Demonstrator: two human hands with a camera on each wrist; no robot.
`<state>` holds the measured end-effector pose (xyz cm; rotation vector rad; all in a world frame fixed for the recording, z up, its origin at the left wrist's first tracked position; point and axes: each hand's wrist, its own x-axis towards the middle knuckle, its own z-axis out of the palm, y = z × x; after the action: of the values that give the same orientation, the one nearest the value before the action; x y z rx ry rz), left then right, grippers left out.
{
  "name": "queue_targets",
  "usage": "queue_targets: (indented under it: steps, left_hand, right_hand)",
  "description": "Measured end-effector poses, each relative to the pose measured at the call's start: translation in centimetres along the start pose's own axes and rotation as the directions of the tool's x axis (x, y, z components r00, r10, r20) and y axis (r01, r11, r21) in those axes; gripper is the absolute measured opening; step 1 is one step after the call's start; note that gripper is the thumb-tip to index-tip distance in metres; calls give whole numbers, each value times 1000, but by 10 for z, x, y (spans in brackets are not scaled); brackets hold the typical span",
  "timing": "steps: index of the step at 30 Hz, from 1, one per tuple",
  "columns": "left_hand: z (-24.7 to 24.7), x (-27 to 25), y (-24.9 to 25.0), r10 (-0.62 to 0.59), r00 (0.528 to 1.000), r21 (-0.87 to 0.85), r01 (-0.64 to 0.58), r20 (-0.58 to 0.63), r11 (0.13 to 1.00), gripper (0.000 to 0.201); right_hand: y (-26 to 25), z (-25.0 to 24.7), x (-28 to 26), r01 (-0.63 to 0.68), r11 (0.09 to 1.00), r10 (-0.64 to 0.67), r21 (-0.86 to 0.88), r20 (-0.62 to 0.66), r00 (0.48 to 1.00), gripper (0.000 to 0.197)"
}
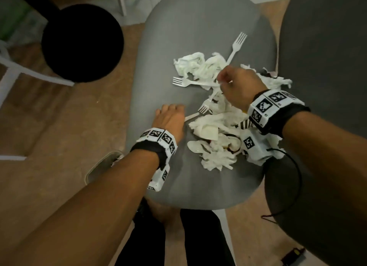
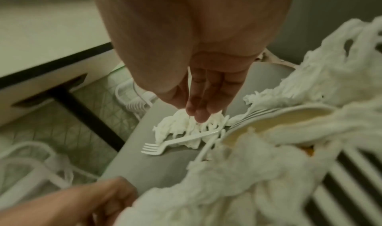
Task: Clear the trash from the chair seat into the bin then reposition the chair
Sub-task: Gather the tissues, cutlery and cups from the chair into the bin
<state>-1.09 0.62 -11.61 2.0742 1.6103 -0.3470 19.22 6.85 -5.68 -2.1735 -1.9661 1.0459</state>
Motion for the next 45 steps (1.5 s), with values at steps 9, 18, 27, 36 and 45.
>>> queue_targets:
  steps: [9,18,27,36,45]
  left_hand:
    - [-4,-8,-30,-88,996,-360,86,12,929,12]
    - [-7,-21,-51,-208,972,-549,115,-110,828,9]
    - [6,-59,-81,-290,946,-666,125,-143,735,8]
    - [36,-107,-133,-600,787,-825,240,-143,512,9]
    - [105,-185,-215,-859,440,-852,523,263,7,20]
  right_hand:
    - [-9,38,36,125,965,-95,-229,139,986,44]
    - [-19,35,37,363,873,-394,-327,-32,919,20]
    - [-50,62,58,290,891,-278,-350,83,957,20]
    - [-134,115,-13,182,980,-189,81,84,978,14]
    - [-217,268,-120,-7,917,-152,398,368,917,15]
